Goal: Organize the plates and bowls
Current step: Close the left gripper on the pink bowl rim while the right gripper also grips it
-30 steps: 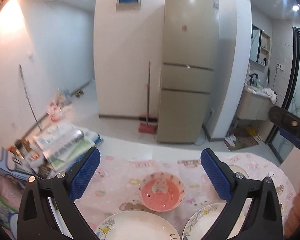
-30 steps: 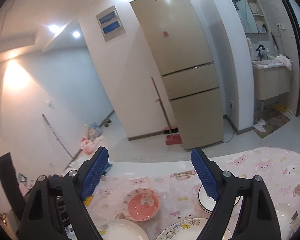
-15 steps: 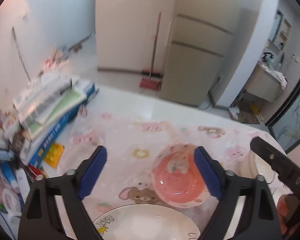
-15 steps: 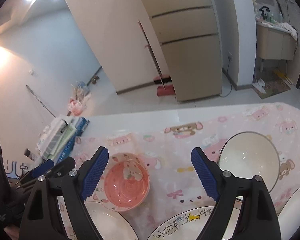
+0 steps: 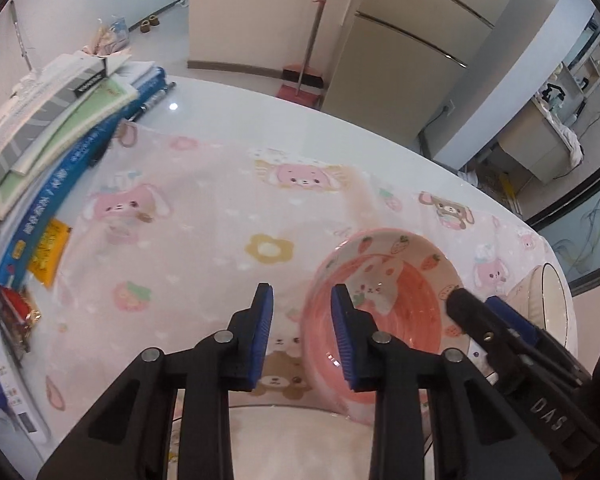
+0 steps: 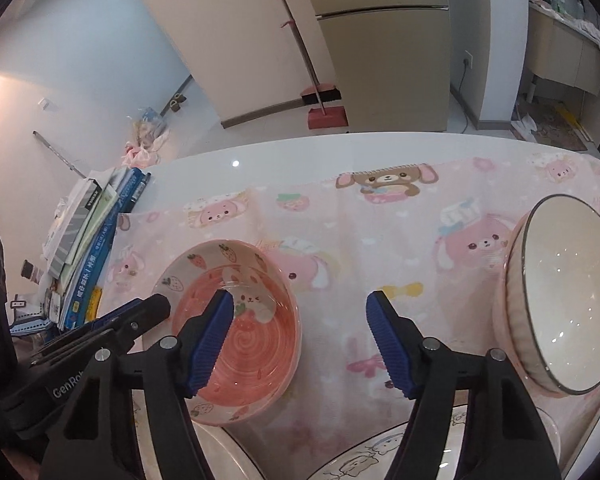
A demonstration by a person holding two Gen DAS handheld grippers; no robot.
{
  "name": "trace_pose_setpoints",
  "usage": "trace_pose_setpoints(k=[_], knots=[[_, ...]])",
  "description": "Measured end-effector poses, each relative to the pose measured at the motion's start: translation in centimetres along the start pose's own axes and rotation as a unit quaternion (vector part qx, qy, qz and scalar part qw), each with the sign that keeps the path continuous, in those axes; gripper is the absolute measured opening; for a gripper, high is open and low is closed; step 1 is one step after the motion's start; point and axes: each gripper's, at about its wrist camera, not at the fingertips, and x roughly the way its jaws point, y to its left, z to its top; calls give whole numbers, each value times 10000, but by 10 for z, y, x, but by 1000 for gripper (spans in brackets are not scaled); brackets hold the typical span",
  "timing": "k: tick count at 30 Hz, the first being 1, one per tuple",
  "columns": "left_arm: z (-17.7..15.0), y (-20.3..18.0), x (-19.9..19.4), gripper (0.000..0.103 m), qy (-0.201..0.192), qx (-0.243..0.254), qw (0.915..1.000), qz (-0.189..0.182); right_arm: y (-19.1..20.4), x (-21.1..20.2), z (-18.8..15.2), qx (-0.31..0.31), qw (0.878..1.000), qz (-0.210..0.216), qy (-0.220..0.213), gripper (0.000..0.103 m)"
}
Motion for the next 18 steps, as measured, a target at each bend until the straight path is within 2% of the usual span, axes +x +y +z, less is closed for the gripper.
trace_pose_setpoints(k=[2,5,8,10,12,13,18], knots=[[-1,-2,8,29,122,2,9999,-21,2,6,-2,-82,9999,-51,75,58],[-2,-1,19,28,242,-12,9997,27,3,14,-4,-87,9998,-97,172,49],[-3,2,26,17,351,-51,9994,46,1,21,-5,-18,9996,-144,253,40],[-3,4,28,16,393,-100,9992,-29,0,25,-7,8,9994,-120,327,36],[-3,3,29,13,396,-96,9992,-53,0,30,-8,-10,9990,-96,440,27],[-3,2,29,12,390,-72,9992,-63,0,32,-8,-29,9987,-76,504,18],[-4,-6,27,9,289,166,9994,46,0,38,-12,79,9982,106,587,9]])
